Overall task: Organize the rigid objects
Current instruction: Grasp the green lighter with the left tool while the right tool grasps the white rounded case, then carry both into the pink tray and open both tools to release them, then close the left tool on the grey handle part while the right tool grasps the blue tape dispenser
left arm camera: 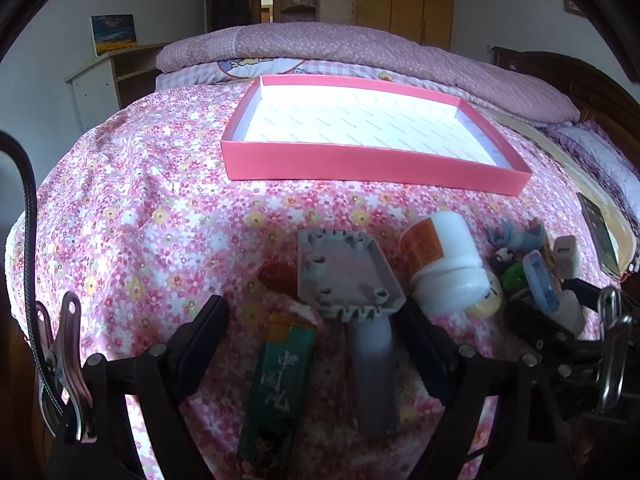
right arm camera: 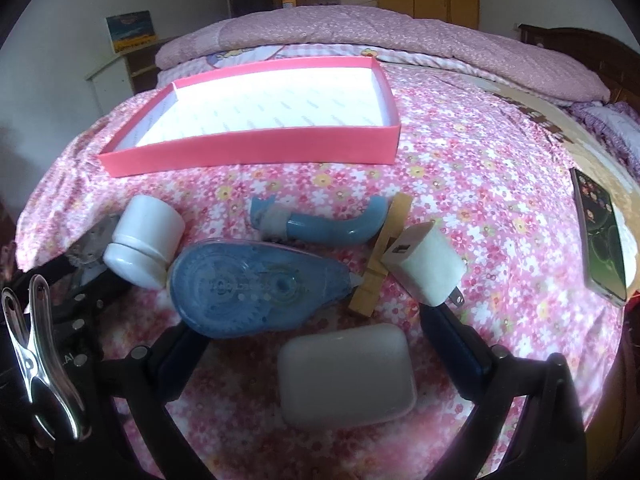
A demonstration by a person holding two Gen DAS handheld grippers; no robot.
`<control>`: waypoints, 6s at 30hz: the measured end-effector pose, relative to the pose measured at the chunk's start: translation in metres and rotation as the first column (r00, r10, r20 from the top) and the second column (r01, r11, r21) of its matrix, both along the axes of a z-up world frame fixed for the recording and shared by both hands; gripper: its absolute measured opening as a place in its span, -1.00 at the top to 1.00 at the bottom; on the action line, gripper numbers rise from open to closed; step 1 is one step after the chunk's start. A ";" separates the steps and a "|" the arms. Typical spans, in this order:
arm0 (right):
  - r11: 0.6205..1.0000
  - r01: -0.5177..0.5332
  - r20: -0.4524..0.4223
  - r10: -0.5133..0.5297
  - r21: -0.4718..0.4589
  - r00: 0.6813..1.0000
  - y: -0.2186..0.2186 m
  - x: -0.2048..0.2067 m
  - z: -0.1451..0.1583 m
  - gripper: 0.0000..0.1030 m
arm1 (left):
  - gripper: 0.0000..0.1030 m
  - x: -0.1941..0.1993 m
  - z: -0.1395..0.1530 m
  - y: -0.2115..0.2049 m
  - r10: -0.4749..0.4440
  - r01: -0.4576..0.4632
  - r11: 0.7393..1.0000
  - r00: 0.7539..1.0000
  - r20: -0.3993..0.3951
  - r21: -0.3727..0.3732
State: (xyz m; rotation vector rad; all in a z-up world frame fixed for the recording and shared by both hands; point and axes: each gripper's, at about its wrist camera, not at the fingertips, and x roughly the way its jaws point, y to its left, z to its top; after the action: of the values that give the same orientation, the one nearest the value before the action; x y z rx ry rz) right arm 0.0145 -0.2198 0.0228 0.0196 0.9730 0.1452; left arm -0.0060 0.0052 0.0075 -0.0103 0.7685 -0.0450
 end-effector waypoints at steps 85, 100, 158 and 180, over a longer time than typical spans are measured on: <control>0.982 -0.170 0.035 0.168 0.076 0.985 -0.020 -0.034 0.037 -0.11 | 0.54 -0.025 0.031 0.028 -0.077 0.076 0.994 0.997 -0.003 -0.083; 0.973 -0.194 0.048 0.189 0.123 0.981 -0.011 0.002 0.050 -0.11 | 0.54 0.009 0.064 0.022 -0.083 0.088 0.993 0.995 0.061 -0.079; 0.987 -0.101 0.028 0.098 0.122 0.995 -0.004 0.111 0.050 -0.18 | 0.15 0.112 0.061 -0.005 -0.054 0.054 0.998 0.999 -0.004 -0.012; 0.975 -0.142 0.008 0.143 0.169 0.990 -0.007 0.044 0.056 -0.18 | 0.15 0.039 0.063 -0.002 -0.079 0.079 0.995 0.997 -0.004 -0.061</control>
State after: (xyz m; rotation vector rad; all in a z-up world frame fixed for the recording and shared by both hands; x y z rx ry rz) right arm 0.0588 -0.2269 0.0789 0.1067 0.9644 0.3599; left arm 0.0332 0.0029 0.0703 -0.0373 0.7737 -0.1436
